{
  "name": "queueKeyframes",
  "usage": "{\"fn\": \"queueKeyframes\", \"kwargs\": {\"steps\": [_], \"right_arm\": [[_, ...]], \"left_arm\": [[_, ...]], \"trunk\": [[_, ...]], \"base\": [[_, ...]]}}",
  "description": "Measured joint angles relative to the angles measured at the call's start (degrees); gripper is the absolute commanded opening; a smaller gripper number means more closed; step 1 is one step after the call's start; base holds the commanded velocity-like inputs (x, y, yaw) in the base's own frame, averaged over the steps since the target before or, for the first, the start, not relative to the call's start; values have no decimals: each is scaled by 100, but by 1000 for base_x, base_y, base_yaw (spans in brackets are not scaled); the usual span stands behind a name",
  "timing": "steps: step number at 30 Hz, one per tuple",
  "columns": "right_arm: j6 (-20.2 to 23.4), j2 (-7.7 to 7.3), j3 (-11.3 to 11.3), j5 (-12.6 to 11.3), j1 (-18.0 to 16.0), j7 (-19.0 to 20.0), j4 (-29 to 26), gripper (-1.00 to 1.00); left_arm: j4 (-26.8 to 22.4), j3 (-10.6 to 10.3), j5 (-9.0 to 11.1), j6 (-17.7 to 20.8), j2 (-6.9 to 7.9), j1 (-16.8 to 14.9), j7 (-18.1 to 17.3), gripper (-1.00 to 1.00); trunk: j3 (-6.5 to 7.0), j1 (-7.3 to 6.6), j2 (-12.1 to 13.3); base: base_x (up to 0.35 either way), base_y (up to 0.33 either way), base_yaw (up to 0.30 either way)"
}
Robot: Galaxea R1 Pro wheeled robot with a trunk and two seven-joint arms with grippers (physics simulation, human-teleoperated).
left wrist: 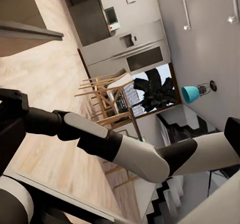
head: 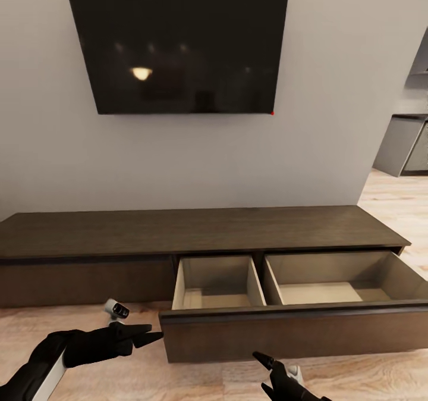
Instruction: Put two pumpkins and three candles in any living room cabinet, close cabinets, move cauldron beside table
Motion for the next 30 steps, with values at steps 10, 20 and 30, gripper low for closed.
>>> {"fn": "queueKeyframes", "kwargs": {"steps": [10,20,30], "right_arm": [[-7,11,-3,250,0,4,-1,100],[-19,2,-2,265,1,2,-3,100],[-19,9,-1,261,-2,-56,-4,100]], "left_arm": [[0,29,45,0,24,0,-14,100],[0,30,29,0,23,0,-9,100],[-2,39,13,0,74,2,11,100]], "trunk": [[180,-220,401],[359,-439,802],[539,-659,1203]], "base": [[0,0,0],[0,0,0],[0,0,109]]}}
